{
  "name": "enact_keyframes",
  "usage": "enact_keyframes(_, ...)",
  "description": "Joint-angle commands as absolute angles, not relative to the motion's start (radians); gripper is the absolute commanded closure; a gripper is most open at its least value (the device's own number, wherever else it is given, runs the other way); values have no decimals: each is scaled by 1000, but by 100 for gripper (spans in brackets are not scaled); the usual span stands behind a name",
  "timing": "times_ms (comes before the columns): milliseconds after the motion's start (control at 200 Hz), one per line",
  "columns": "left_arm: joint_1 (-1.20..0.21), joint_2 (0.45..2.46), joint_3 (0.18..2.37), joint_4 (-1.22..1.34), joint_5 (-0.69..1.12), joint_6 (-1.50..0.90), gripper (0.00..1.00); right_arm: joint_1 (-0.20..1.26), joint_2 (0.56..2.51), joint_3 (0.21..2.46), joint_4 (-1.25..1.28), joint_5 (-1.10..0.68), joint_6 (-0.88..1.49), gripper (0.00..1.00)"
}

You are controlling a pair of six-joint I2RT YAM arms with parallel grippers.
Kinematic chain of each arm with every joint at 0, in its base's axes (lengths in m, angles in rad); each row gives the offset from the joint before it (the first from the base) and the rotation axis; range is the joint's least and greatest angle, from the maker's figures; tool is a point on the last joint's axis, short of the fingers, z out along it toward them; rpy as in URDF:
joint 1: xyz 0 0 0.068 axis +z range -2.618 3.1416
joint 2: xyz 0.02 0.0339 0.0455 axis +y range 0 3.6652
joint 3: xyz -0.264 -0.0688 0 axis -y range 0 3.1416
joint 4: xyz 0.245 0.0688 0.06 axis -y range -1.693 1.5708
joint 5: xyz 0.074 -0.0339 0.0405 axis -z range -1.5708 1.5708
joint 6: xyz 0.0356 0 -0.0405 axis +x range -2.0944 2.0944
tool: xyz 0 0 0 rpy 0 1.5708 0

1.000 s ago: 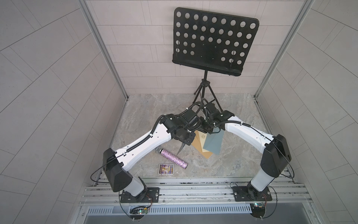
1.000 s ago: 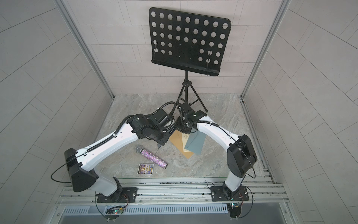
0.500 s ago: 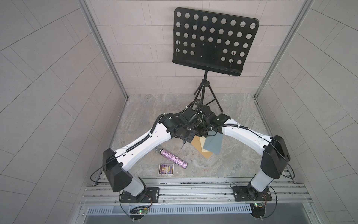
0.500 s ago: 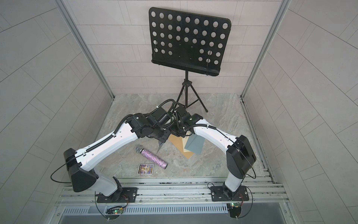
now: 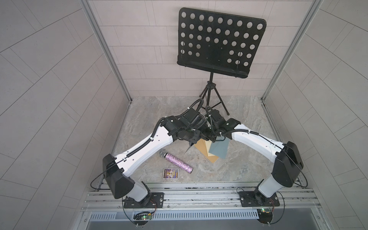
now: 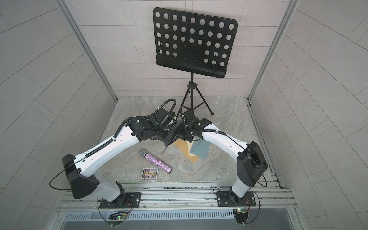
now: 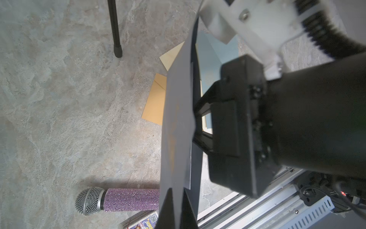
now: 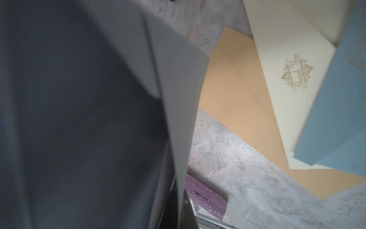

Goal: Take the letter paper out of the envelope
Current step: Take out the letter paper from the envelope.

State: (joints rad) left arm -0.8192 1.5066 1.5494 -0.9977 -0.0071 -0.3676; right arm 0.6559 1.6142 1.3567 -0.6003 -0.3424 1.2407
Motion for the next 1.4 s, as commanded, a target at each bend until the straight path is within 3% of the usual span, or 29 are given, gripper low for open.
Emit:
enact_keyframes(0,-806,1468,1533,-995,-60,-407,59,652,1591,1413,-744,-258,1195,100)
enact_keyframes(55,-807,1468,1537,-993,-51,-417,53,652,1604,1444,-809,-248,1180,100)
enact_keyframes(215,-807,1427,1603,-983,30,-461,53,652,1653,1550,-1007,-187,1126,100)
enact_keyframes(440,-807,1294,1513,-745,218,-605,87,628,1691,1600,-1078,-162,1093,100)
enact_keyframes(535,-814,1286,1495,-716,242,-611,94,622,1722,1633,-1103,-164,1083,100)
enact_keyframes(785,-846,1372,1489,-688,329,-599,97,621,1752,1699,-1119,-186,1083,100)
enact_keyframes(1396,-911,1509,1560,-893,108,-464,95,593,1737,1720,-1101,-250,1099,100)
